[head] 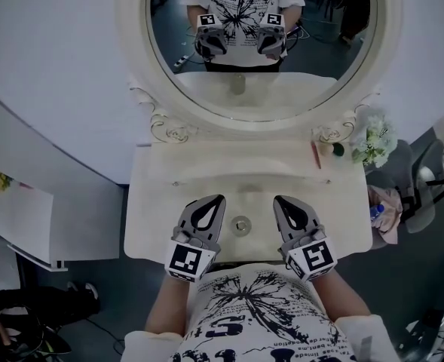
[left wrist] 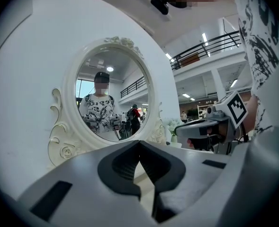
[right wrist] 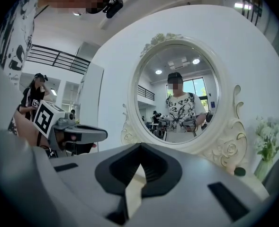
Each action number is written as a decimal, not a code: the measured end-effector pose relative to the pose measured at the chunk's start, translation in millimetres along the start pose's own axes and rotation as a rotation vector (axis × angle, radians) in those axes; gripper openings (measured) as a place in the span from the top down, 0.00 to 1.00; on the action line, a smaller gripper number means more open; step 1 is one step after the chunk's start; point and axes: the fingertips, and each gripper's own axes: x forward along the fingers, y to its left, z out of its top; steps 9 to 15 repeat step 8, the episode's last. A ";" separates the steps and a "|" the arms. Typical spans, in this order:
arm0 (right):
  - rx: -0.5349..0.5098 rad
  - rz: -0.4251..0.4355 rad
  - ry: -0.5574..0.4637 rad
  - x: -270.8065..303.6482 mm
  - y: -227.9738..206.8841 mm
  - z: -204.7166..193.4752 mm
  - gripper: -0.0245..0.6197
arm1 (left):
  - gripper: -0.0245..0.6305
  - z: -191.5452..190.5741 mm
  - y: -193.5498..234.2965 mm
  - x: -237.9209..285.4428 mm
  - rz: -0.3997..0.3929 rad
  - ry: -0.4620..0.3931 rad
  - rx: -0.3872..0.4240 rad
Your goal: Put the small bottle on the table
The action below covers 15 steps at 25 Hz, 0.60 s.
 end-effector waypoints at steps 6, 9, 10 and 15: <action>-0.010 0.012 0.000 -0.3 1.7 2.7 0.94 | 0.93 2.6 -3.2 2.1 0.002 -0.008 0.012; -0.015 0.020 0.005 0.4 2.9 2.3 0.94 | 0.93 3.7 -3.8 3.2 0.002 -0.010 0.012; -0.015 0.020 0.005 0.4 2.9 2.3 0.94 | 0.93 3.7 -3.8 3.2 0.002 -0.010 0.012; -0.015 0.020 0.005 0.4 2.9 2.3 0.94 | 0.93 3.7 -3.8 3.2 0.002 -0.010 0.012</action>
